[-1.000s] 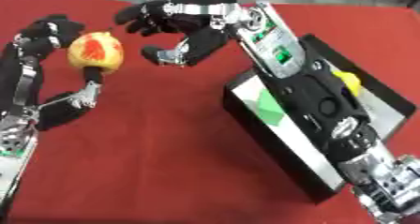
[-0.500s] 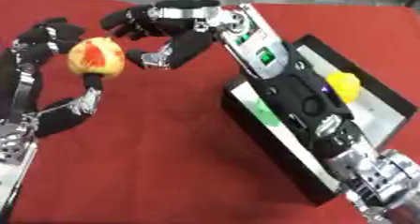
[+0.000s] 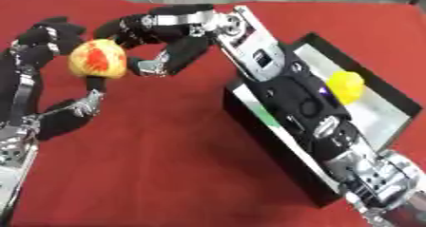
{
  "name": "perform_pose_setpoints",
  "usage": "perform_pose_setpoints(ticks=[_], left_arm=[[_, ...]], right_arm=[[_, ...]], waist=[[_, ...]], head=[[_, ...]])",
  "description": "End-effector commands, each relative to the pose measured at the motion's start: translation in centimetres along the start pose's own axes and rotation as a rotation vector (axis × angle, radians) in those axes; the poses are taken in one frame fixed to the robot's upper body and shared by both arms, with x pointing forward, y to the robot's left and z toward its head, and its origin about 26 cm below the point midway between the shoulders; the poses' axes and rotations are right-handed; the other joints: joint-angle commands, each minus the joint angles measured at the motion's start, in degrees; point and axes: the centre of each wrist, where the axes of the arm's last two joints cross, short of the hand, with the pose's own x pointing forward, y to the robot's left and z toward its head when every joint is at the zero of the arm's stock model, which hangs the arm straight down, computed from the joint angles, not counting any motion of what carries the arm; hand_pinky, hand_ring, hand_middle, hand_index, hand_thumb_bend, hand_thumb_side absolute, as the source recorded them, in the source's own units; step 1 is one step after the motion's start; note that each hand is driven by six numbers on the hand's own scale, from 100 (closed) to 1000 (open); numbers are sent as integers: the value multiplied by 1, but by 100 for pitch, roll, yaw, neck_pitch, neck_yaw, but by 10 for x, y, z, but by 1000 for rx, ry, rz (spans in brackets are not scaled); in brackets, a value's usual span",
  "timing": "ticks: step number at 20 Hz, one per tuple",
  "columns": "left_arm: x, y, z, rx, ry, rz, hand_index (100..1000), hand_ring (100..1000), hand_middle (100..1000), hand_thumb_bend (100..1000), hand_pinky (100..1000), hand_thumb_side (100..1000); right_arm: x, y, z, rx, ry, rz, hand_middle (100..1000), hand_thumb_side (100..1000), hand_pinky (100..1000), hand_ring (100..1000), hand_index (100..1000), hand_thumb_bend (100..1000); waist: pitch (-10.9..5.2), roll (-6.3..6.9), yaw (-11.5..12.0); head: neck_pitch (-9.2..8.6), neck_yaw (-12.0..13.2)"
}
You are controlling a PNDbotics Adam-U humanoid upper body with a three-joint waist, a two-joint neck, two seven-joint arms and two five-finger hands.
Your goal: Pick up the objects with one hand, pass them to the other hand, and then place them into the box on the other side of the table.
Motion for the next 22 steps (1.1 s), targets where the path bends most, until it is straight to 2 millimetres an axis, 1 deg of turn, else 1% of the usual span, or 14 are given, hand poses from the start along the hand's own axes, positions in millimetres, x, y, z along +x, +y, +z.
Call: perform_pose_setpoints(ticks=[1, 3, 4, 5, 8, 9, 15, 22], left_arm=[[1, 4, -10, 20, -22, -20, 638, 719, 537, 100, 861, 366], [0, 3, -8, 16, -15, -26, 638, 719, 537, 100, 861, 364], [-1, 3, -8, 15, -11, -30, 638, 718, 536, 100, 860, 363], [-1, 3, -7, 14, -7, -33, 638, 718, 536, 100, 860, 363], [-1, 2, -7, 13, -3, -38, 638, 718, 536, 100, 860, 363], [-2, 2, -5, 12, 5, -40, 637, 715, 532, 100, 858, 362], [-7, 2, 0, 12, 70, -75, 636, 710, 526, 100, 857, 354], [-6, 2, -1, 23, 90, -84, 636, 709, 524, 100, 858, 359]], right_arm=[[11, -7, -1, 20, -24, 33, 1000, 374, 1000, 1000, 1000, 100], [12, -7, -1, 29, -27, 29, 1000, 365, 1000, 1000, 1000, 100], [12, -7, -1, 34, -29, 28, 1000, 319, 1000, 1000, 1000, 100], [13, -6, 0, 38, -32, 27, 1000, 303, 1000, 1000, 1000, 100], [14, -6, 0, 43, -35, 25, 1000, 303, 1000, 1000, 1000, 100], [15, -6, 0, 43, -40, 26, 1000, 100, 1000, 1000, 1000, 100], [19, -6, 4, 43, -87, 51, 1000, 100, 1000, 1000, 1000, 100], [18, -3, 4, 54, -104, 72, 1000, 100, 1000, 1000, 1000, 100]], waist=[[-19, -58, -4], [-14, -57, -8], [-12, -56, -10], [-10, -55, -12], [-8, -55, -14], [-6, -57, -17], [-8, -64, -59], [6, -58, -95]], head=[[-73, 0], [-65, 4], [-62, 7], [-61, 7], [-59, 8], [-54, 8], [-30, 40], [-22, 68]])
